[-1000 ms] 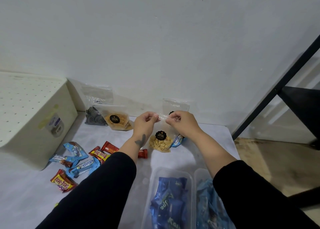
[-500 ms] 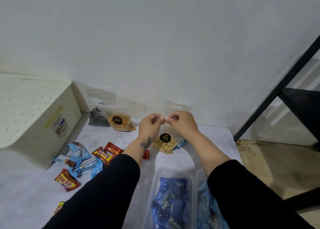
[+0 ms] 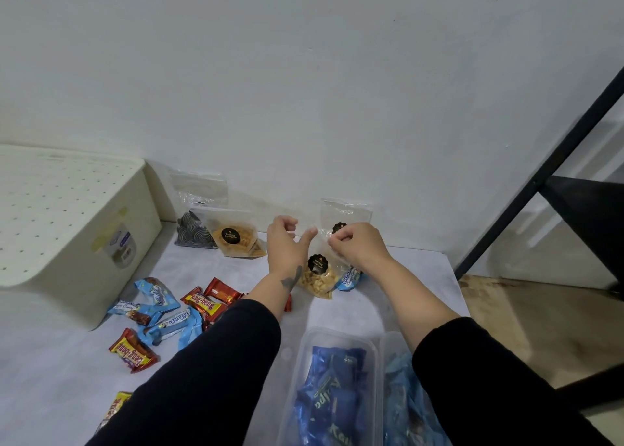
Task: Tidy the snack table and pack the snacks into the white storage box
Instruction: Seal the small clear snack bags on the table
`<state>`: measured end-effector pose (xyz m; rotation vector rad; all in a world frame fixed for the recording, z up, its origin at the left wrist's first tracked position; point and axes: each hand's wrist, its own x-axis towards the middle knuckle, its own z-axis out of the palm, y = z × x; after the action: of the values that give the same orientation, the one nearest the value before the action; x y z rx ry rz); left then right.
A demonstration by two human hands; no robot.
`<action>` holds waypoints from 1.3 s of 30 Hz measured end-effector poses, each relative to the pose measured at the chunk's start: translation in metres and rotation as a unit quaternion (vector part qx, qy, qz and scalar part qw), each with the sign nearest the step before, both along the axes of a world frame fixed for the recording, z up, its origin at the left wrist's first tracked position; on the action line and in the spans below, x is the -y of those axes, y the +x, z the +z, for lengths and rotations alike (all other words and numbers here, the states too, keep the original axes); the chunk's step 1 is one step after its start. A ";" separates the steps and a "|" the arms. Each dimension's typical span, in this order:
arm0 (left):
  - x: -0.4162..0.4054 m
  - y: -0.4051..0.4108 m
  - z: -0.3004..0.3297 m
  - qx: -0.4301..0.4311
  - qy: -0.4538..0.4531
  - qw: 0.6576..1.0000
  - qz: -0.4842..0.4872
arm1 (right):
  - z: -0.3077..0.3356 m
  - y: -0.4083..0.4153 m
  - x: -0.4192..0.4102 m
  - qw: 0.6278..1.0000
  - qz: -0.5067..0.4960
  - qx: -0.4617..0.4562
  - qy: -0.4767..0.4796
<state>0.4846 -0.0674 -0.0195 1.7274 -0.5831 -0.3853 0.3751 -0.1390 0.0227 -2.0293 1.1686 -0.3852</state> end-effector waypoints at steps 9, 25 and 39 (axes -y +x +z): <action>-0.005 -0.008 0.002 -0.101 0.017 0.992 -0.070 | -0.003 0.010 0.001 0.999 -0.005 -0.013 -0.035; -0.002 0.003 0.000 -0.093 -0.014 0.995 -0.019 | -0.012 0.010 0.001 0.996 -0.001 0.078 -0.043; 0.003 -0.002 -0.010 -0.023 -0.011 0.998 -0.063 | -0.006 -0.021 0.011 0.999 0.006 0.037 0.014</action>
<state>0.4823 -0.0699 -0.0293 1.6622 -0.6614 -0.5042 0.3544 -0.1500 0.0169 -1.9795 1.1106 -0.4316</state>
